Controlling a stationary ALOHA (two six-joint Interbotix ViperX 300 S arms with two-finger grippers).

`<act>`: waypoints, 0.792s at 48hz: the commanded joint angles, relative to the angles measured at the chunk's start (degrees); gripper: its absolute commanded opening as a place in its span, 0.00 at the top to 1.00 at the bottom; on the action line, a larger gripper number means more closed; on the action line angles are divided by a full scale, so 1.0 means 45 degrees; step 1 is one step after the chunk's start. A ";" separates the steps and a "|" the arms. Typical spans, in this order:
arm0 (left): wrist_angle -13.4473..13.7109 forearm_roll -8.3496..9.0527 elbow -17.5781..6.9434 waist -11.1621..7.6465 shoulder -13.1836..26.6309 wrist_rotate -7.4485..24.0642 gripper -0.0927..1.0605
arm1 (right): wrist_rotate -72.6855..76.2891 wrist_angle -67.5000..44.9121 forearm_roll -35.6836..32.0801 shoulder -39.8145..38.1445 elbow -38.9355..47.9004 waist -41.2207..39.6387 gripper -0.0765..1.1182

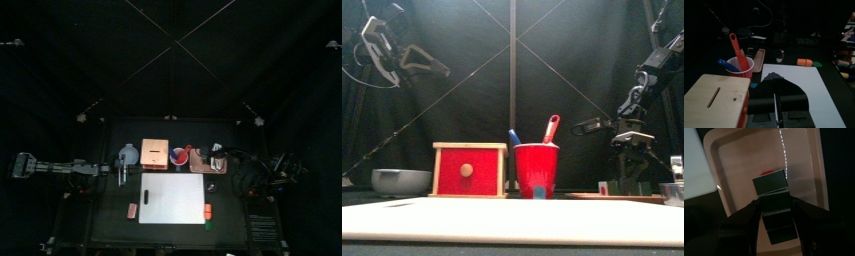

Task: Place sushi on board then cut the sushi with the knife then place the pieces on the plate
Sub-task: Place the sushi on the board

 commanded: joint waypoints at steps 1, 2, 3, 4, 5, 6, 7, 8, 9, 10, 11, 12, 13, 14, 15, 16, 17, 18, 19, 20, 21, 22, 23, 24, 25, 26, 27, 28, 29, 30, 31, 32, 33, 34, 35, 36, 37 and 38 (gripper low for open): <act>-0.0098 -0.0078 -0.0156 0.0039 0.0020 0.0000 0.94 | 0.0176 0.0586 0.0527 -0.0723 -0.0488 0.0039 0.42; -0.0098 -0.0098 -0.0156 0.0039 0.0020 0.0000 0.94 | 0.0234 0.0742 0.0605 -0.0820 -0.0547 0.0020 0.42; -0.0098 -0.0098 -0.0156 0.0039 0.0020 0.0000 0.94 | 0.0312 0.0859 0.0703 -0.0898 -0.0605 0.0039 0.42; -0.0098 -0.0098 -0.0137 0.0039 0.0020 0.0000 0.94 | 0.0391 0.0977 0.0801 -0.0977 -0.0664 0.0039 0.42; -0.0098 -0.0098 -0.0137 0.0039 0.0020 0.0000 0.94 | 0.0508 0.1113 0.0840 -0.1055 -0.0703 0.0059 0.42; -0.0098 -0.0117 -0.0137 0.0039 0.0020 0.0000 0.94 | 0.0625 0.1230 0.0898 -0.1152 -0.0742 0.0059 0.42; -0.0098 -0.0117 -0.0137 0.0039 0.0020 0.0000 0.94 | 0.0742 0.1348 0.0938 -0.1211 -0.0762 0.0098 0.42; -0.0098 -0.0117 -0.0137 0.0039 0.0020 0.0020 0.94 | 0.0879 0.1465 0.0957 -0.1289 -0.0781 0.0117 0.42; -0.0098 -0.0117 -0.0137 0.0039 0.0020 0.0020 0.94 | 0.1016 0.1582 0.0977 -0.1348 -0.0801 0.0156 0.42; -0.0098 -0.0098 -0.0117 0.0039 0.0020 0.0020 0.94 | 0.1152 0.1660 0.0977 -0.1406 -0.0820 0.0215 0.42; -0.0098 -0.0117 -0.0117 0.0039 0.0020 0.0020 0.94 | 0.1289 0.1719 0.0977 -0.1465 -0.0820 0.0273 0.42; -0.0098 -0.0117 -0.0117 0.0039 0.0020 0.0020 0.94 | 0.1445 0.1777 0.0977 -0.1523 -0.0820 0.0332 0.42; -0.0098 -0.0117 -0.0098 0.0039 0.0020 0.0020 0.94 | 0.1621 0.1816 0.0977 -0.1563 -0.0820 0.0410 0.42; -0.0098 -0.0117 -0.0098 0.0039 0.0020 0.0020 0.94 | 0.1855 0.1855 0.0977 -0.1602 -0.0820 0.0508 0.42; -0.0098 -0.0117 -0.0098 0.0059 0.0020 0.0020 0.94 | 0.2070 0.1855 0.0957 -0.1660 -0.0801 0.0586 0.42; -0.0098 -0.0117 -0.0078 0.0059 0.0020 0.0020 0.94 | 0.2266 0.1875 0.0996 -0.1699 -0.0801 0.0684 0.42; -0.0098 -0.0117 -0.0078 0.0078 0.0000 0.0020 0.94 | 0.2676 0.1875 0.1035 -0.1758 -0.0801 0.0840 0.42; -0.0098 -0.0117 -0.0078 0.0078 0.0020 0.0020 0.94 | 0.2930 0.1875 0.1035 -0.1816 -0.0781 0.0938 0.42; -0.0098 -0.0117 -0.0078 0.0098 0.0020 0.0000 0.94 | 0.3203 0.1875 0.1035 -0.1855 -0.0781 0.1055 0.42; -0.0098 -0.0117 -0.0078 0.0098 0.0020 0.0000 0.94 | 0.3496 0.1875 0.1016 -0.1895 -0.0801 0.1191 0.42; -0.0098 -0.0117 -0.0078 0.0098 0.0020 0.0000 0.94 | 0.3828 0.1875 0.1016 -0.1914 -0.0801 0.1328 0.42; -0.0098 -0.0117 -0.0078 0.0098 0.0020 0.0000 0.94 | 0.4121 0.1855 0.0996 -0.1953 -0.0820 0.1484 0.42; -0.0098 -0.0117 -0.0078 0.0117 0.0020 0.0000 0.94 | 0.4453 0.1855 0.0957 -0.1992 -0.0840 0.1641 0.42; -0.0098 -0.0117 -0.0059 0.0117 0.0020 0.0000 0.94 | 0.4824 0.1816 0.0918 -0.2012 -0.0840 0.1816 0.42; -0.0098 -0.0117 -0.0059 0.0117 0.0000 0.0020 0.94 | 0.5176 0.1797 0.0879 -0.2051 -0.0859 0.1973 0.42; -0.0098 -0.0117 -0.0078 0.0117 0.0020 0.0020 0.94 | 0.5508 0.1758 0.0840 -0.2070 -0.0879 0.2129 0.42; -0.0098 -0.0117 -0.0059 0.0117 0.0020 0.0020 0.94 | 0.5820 0.1699 0.0801 -0.2109 -0.0898 0.2305 0.42; -0.0098 -0.0117 -0.0078 0.0137 0.0020 0.0020 0.94 | 0.6133 0.1680 0.0742 -0.2129 -0.0918 0.2480 0.42; -0.0078 -0.0098 -0.0078 0.0137 0.0020 0.0020 0.94 | 0.6465 0.1621 0.0703 -0.2148 -0.0938 0.2656 0.42; -0.0078 -0.0117 -0.0078 0.0156 0.0020 0.0020 0.94 | 0.6934 0.1543 0.0625 -0.2207 -0.0957 0.2930 0.42; -0.0059 -0.0117 -0.0078 0.0176 0.0020 0.0020 0.94 | 0.7285 0.1484 0.0547 -0.2246 -0.0977 0.3125 0.42; -0.0059 -0.0117 -0.0078 0.0176 0.0020 0.0020 0.94 | 0.7656 0.1426 0.0488 -0.2266 -0.1016 0.3281 0.42; -0.0039 -0.0117 -0.0059 0.0195 0.0020 0.0000 0.94 | 0.8008 0.1387 0.0449 -0.2285 -0.1035 0.3457 0.42; -0.0039 -0.0117 -0.0059 0.0215 0.0020 0.0020 0.94 | 0.8359 0.1328 0.0371 -0.2324 -0.1055 0.3613 0.42; -0.0039 -0.0117 -0.0059 0.0215 0.0020 0.0020 0.94 | 0.8691 0.1270 0.0332 -0.2383 -0.1094 0.3770 0.42; -0.0039 -0.0117 -0.0039 0.0234 0.0020 0.0000 0.94 | 0.9043 0.1211 0.0293 -0.2402 -0.1113 0.3945 0.42; -0.0039 -0.0117 -0.0039 0.0234 0.0020 0.0020 0.94 | 0.9395 0.1133 0.0234 -0.2422 -0.1133 0.4102 0.42; -0.0039 -0.0117 -0.0020 0.0254 0.0020 0.0000 0.94 | 0.9727 0.1055 0.0195 -0.2461 -0.1191 0.4258 0.42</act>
